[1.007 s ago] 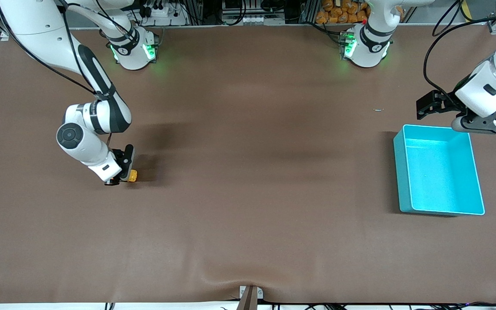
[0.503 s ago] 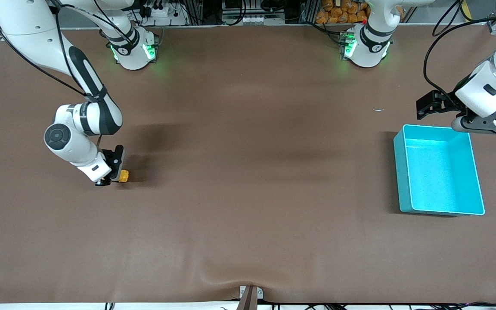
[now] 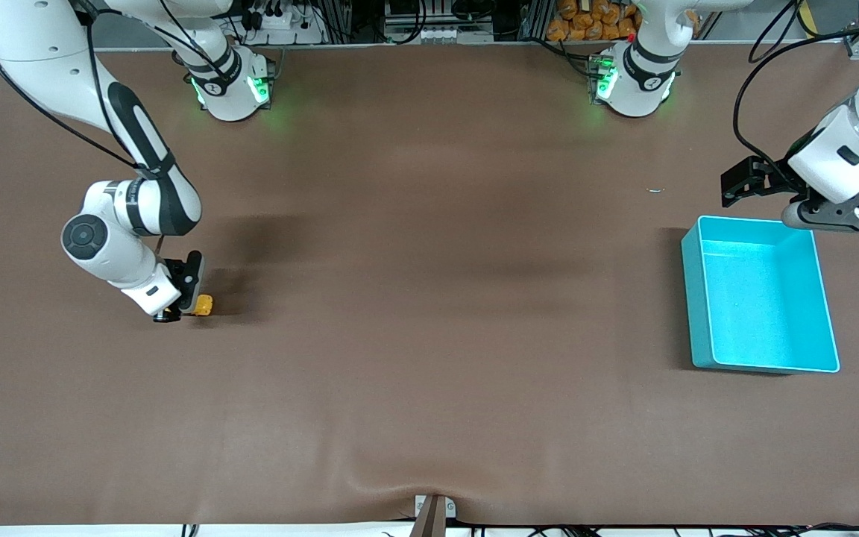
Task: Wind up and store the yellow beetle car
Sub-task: 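Drag the yellow car backward along the table with the right gripper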
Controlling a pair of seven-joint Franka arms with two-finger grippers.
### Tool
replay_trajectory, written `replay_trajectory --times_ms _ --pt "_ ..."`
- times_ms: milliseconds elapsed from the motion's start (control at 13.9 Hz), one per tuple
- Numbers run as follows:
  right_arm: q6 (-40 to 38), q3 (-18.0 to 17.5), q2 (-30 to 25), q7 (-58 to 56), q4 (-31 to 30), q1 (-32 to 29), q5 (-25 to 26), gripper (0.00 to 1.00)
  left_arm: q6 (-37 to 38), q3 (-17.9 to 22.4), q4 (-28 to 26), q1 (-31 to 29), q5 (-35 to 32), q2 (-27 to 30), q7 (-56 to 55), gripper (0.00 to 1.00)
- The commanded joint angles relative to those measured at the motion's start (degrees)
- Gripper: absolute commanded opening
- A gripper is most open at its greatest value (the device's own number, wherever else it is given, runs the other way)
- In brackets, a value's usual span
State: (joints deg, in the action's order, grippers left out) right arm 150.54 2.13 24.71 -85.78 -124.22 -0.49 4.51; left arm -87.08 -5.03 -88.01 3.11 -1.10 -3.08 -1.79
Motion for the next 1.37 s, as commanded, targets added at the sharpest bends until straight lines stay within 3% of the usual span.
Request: replay_trajectory --times_ms 0,1295 --pt "1.9 -0.5 3.1 -1.7 1.0 -2.8 0.9 0.35 0.0 0.0 1.1 0.3 -1.4 -0.4 0.6 1.0" --pt "2.1 -0.5 4.6 -10.3 2.8 -10.0 0.9 0.37 0.0 0.2 1.1 0.2 -1.4 -0.8 0.6 1.0"
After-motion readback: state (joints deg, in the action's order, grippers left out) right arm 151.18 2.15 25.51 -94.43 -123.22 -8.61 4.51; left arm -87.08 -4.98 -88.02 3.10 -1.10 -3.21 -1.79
